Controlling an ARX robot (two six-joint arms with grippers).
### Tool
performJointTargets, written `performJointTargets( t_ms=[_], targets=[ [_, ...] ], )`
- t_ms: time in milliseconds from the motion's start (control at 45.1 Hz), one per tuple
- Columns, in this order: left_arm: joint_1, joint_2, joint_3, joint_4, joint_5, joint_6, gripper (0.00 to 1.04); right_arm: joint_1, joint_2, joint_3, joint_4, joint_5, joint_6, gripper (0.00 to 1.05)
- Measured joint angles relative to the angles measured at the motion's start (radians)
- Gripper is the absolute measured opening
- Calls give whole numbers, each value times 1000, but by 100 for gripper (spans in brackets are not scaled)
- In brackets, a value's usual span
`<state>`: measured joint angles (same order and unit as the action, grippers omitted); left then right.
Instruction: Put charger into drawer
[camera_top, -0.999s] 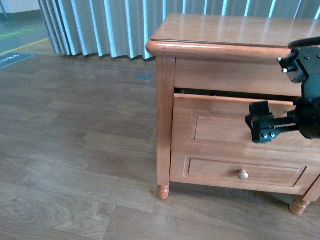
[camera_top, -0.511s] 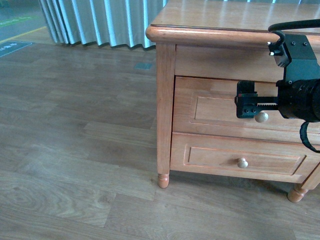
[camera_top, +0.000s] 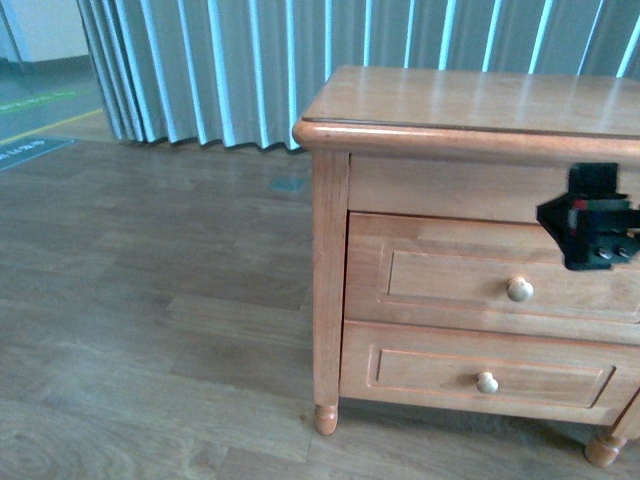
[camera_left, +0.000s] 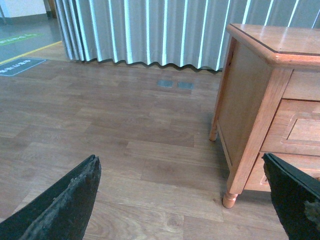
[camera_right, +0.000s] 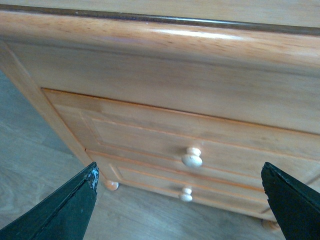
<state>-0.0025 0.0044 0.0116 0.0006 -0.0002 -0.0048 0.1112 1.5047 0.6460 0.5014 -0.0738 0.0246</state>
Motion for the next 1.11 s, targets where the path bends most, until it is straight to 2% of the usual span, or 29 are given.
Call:
performJointTargets(
  t_ms=[178,377,621,666,732,1021,1110],
  targets=[
    [0,0,0,0,0,0,99,-47,-301,-111,-146,-19,15,96],
    [0,0,0,0,0,0,99,-145,-649,-187,-324,-85,75,96],
    [0,0,0,0,0,0,99,-161,-721,-203,-321,-69,103,95],
    [0,0,0,0,0,0,99,-132,-738,-262,-183,38,56,85],
    [0,0,0,0,0,0,99,-117,-779,-337,-84,69,12,69],
    [0,0,0,0,0,0,99,-115,-937,-505,-77,73,-20,2],
    [0,0,0,0,0,0,99,-115,-970,-528,-89,73,-23,2]
  ],
)
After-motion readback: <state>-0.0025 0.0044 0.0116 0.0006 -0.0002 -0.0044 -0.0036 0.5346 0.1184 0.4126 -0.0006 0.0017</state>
